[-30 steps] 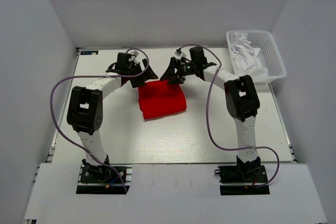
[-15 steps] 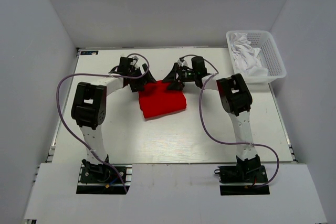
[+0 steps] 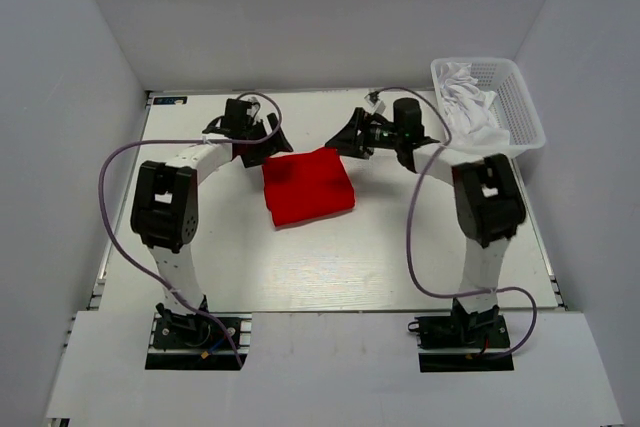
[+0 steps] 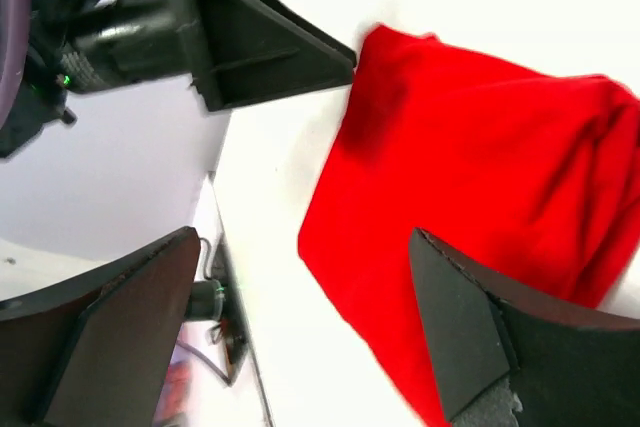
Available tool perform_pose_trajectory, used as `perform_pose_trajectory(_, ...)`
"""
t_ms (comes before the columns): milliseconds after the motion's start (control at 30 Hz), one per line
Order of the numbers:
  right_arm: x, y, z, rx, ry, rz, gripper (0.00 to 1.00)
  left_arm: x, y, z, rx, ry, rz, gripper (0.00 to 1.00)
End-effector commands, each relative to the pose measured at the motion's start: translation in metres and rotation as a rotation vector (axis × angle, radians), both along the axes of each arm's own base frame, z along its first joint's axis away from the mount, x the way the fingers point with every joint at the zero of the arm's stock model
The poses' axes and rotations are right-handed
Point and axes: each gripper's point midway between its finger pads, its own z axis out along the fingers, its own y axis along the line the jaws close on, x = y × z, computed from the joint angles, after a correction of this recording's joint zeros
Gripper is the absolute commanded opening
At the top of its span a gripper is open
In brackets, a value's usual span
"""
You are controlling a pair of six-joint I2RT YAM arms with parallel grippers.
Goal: Fold and stack the t-shirts
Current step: Smooth out wrinkles on the folded tshirt, then put the neatly folded tshirt into the corner of the board with the left arm
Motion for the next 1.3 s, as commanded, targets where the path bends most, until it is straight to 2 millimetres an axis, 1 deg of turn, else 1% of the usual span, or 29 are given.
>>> perform_pose_trajectory(0, -0.014, -0.022, 0.023, -0.113, -0.196, -0.086, 0.9, -0.01, 0.019, 0.051, 0.063, -0.095, 0.069, 1.0)
perform_pose_trajectory(33, -0.018, -0.032, 0.023, -0.154, -0.206, -0.139, 0.9, -0.014, 0.024, 0.051, 0.081, -0.09, 0.083, 1.0)
perform_pose_trajectory(67, -0.028, -0.04, 0.006, -0.207, -0.159, -0.155, 0.9, -0.023, 0.028, 0.053, 0.094, -0.077, 0.091, 1.0)
perform_pose_trajectory(100, -0.031, -0.05, 0.01, -0.256, -0.199, -0.182, 0.9, -0.032, 0.034, 0.043, 0.114, -0.044, 0.117, 1.0)
perform_pose_trajectory(133, -0.033, -0.06, 0.001, -0.307, -0.178, -0.221, 0.9, -0.038, 0.035, 0.036, 0.135, -0.023, 0.118, 1.0)
perform_pose_trajectory(167, -0.047, -0.069, 0.004, -0.327, -0.196, -0.237, 0.9, -0.046, 0.04, 0.031, 0.152, 0.006, 0.139, 1.0)
perform_pose_trajectory(200, -0.051, -0.075, 0.002, -0.347, -0.202, -0.247, 0.9, -0.051, 0.05, 0.021, 0.19, 0.031, 0.177, 1.0)
perform_pose_trajectory(233, -0.052, -0.082, -0.003, -0.383, -0.195, -0.281, 0.9, -0.054, 0.048, 0.017, 0.195, 0.042, 0.192, 1.0)
perform_pose_trajectory(267, -0.065, -0.089, -0.005, -0.389, -0.195, -0.292, 0.9, -0.06, 0.047, 0.009, 0.208, 0.07, 0.193, 1.0)
perform_pose_trajectory(300, -0.067, -0.091, -0.005, -0.39, -0.196, -0.297, 0.9, -0.065, 0.046, 0.002, 0.201, 0.085, 0.182, 0.96)
perform_pose_trajectory(367, -0.072, -0.095, -0.005, -0.396, -0.196, -0.317, 0.9, -0.072, 0.028, -0.005, 0.165, 0.099, 0.135, 0.92)
perform_pose_trajectory(400, -0.075, -0.096, -0.005, -0.396, -0.196, -0.316, 0.9, -0.07, 0.026, -0.009, 0.156, 0.095, 0.13, 0.89)
perform_pose_trajectory(467, -0.078, -0.097, -0.006, -0.4, -0.183, -0.312, 0.9, -0.079, 0.016, -0.016, 0.158, 0.116, 0.097, 0.85)
perform_pose_trajectory(600, -0.082, -0.101, -0.009, -0.412, -0.175, -0.321, 0.9, -0.092, 0.007, -0.038, 0.17, 0.174, 0.069, 0.79)
perform_pose_trajectory(667, -0.083, -0.103, -0.006, -0.415, -0.177, -0.332, 0.9, -0.098, 0.004, -0.051, 0.202, 0.196, 0.06, 0.68)
perform_pose_trajectory(700, -0.084, -0.105, -0.008, -0.421, -0.173, -0.336, 0.9, -0.095, 0.006, -0.053, 0.213, 0.194, 0.068, 0.65)
perform_pose_trajectory(733, -0.083, -0.107, -0.008, -0.431, -0.178, -0.347, 0.9, -0.097, 0.008, -0.063, 0.253, 0.213, 0.063, 0.62)
perform_pose_trajectory(767, -0.081, -0.111, -0.007, -0.447, -0.193, -0.364, 0.9, -0.09, 0.008, -0.063, 0.267, 0.2, 0.059, 0.59)
perform_pose_trajectory(800, -0.08, -0.112, -0.003, -0.451, -0.206, -0.372, 0.9, -0.093, 0.006, -0.068, 0.286, 0.22, 0.051, 0.57)
perform_pose_trajectory(833, -0.08, -0.118, -0.006, -0.485, -0.205, -0.38, 0.9, -0.087, 0.006, -0.075, 0.306, 0.229, 0.045, 0.53)
perform_pose_trajectory(900, -0.073, -0.121, 0.006, -0.496, -0.234, -0.411, 0.9, -0.086, 0.01, -0.083, 0.347, 0.262, 0.045, 0.45)
perform_pose_trajectory(933, -0.071, -0.123, 0.011, -0.499, -0.254, -0.416, 0.9, -0.079, 0.008, -0.08, 0.349, 0.253, 0.038, 0.33)
perform_pose_trajectory(967, -0.074, -0.125, 0.007, -0.519, -0.238, -0.411, 0.9, -0.077, 0.01, -0.086, 0.369, 0.263, 0.045, 0.25)
perform_pose_trajectory(1000, -0.073, -0.128, 0.01, -0.524, -0.246, -0.43, 0.9, -0.076, 0.015, -0.083, 0.4, 0.257, 0.04, 0.18)
perform_pose_trajectory(1033, -0.073, -0.129, 0.011, -0.529, -0.251, -0.433, 0.9, -0.068, 0.017, -0.076, 0.415, 0.235, 0.056, 0.0)
perform_pose_trajectory(1167, -0.073, -0.134, 0.012, -0.554, -0.254, -0.444, 0.9, -0.043, 0.045, -0.055, 0.57, 0.157, -0.007, 0.0)
perform_pose_trajectory(1200, -0.073, -0.137, 0.01, -0.563, -0.25, -0.447, 0.9, -0.023, 0.068, -0.033, 0.691, 0.097, 0.042, 0.0)
perform_pose_trajectory(1233, -0.073, -0.137, 0.01, -0.57, -0.248, -0.445, 0.9, -0.023, 0.082, -0.032, 0.775, 0.115, 0.046, 0.0)
perform_pose_trajectory(1267, -0.073, -0.139, 0.01, -0.582, -0.262, -0.437, 0.9, -0.016, 0.094, -0.021, 0.829, 0.098, 0.068, 0.0)
